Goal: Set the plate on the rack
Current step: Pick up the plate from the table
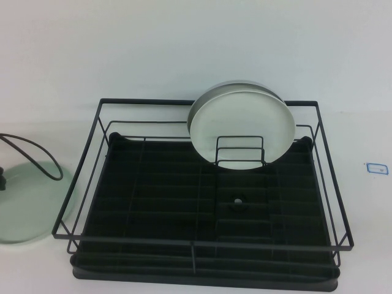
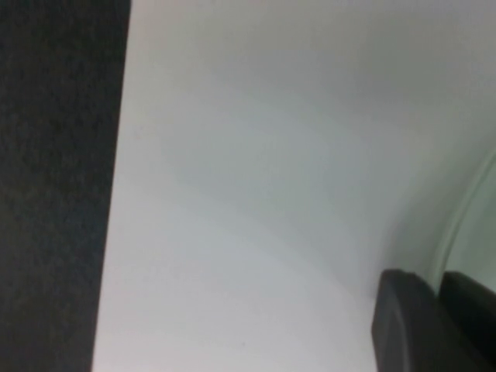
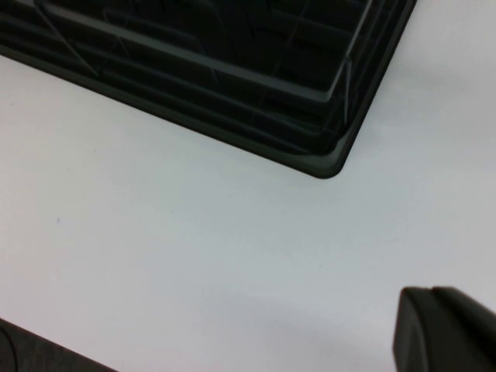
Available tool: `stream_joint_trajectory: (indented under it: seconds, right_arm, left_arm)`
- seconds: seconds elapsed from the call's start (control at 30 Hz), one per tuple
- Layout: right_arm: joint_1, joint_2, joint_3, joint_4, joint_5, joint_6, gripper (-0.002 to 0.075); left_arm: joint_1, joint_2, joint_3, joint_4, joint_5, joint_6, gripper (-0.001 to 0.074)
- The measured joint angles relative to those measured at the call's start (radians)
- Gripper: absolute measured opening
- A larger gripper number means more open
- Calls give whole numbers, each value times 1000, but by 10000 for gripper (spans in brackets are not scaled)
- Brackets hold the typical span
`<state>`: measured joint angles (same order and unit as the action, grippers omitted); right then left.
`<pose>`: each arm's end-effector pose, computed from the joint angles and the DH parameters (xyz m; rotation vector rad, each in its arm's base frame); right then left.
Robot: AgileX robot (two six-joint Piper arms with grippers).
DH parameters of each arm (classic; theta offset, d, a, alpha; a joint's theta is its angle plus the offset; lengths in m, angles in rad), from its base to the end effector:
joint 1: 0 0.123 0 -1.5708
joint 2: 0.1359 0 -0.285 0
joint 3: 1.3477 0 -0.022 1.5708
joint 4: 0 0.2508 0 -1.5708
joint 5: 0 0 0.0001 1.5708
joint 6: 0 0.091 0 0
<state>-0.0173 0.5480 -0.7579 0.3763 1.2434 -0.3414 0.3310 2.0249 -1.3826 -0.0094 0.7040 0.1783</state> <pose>0.0644 0.0306 0.3294 -0.3871 2.4139 0.3404 0.3890 0.1331 0.1597 -0.2251 2.8274 0.1024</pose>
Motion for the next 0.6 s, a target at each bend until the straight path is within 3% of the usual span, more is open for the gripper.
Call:
stream_joint_trajectory:
  seconds: [0.4, 0.6]
  right_arm:
    - [0, 0, 0, 0, 2, 0, 18]
    - [0, 0, 0, 0, 1, 4, 18]
  left_arm:
    - [2, -88, -4, 9, -7, 31, 1]
    - [35, -241, -4, -106, -56, 92, 1]
